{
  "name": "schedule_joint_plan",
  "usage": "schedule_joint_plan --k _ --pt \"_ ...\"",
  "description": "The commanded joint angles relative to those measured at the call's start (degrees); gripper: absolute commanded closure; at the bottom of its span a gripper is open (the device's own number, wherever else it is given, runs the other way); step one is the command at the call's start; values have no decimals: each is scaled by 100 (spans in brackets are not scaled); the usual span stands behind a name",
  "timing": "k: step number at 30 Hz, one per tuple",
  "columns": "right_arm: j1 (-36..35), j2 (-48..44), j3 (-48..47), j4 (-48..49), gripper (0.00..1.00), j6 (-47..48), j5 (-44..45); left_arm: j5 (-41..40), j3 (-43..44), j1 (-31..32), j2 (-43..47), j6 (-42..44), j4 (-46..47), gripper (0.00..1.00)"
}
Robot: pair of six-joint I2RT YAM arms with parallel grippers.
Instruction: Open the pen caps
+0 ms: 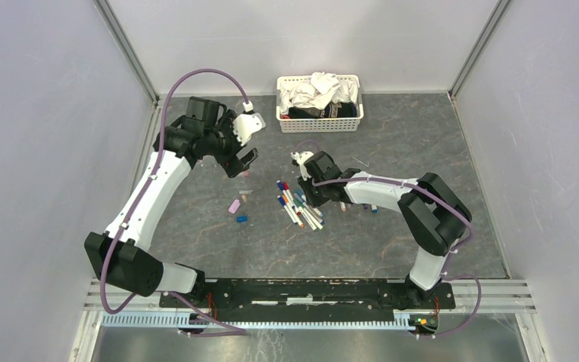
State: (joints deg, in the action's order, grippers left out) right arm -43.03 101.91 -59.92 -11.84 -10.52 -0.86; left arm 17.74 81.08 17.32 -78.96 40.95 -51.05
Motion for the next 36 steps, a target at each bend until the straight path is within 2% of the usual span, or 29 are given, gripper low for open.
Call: schedule_joint_plan --k 1,6,12,14,18,19,23,29,32,36 --pt "3 107 -28 37 77 105 245 310 -59 -18 167 25 -145 0" --pt "-5 54 249 81 74 130 437 417 -118 -18 186 67 -227 0" --pt "-3 -131 567 173 74 135 600 618 -225 -18 212 122 -263 0" --pt "24 -199 529 147 80 146 506 856 -304 -18 244 277 -351 0" --pt "193 -506 212 27 97 115 114 1489 -607 -18 403 810 -512 0" --pt "242 -603 96 -27 100 104 -110 1632 -704 -18 460 1003 -552 0" --pt "343 -725 -551 -513 100 219 -1049 2097 -1004 -18 623 1762 -785 0" --pt "309 -518 -1113 -899 100 225 -3922 2680 -1032 -3 635 3076 -1532 0" --pt "129 -465 -1212 -946 100 256 -4492 2794 -1078 53 646 3433 -1605 0" --pt "-77 -368 -1335 -871 100 187 -4992 2540 -1212 169 619 3714 -1596 1"
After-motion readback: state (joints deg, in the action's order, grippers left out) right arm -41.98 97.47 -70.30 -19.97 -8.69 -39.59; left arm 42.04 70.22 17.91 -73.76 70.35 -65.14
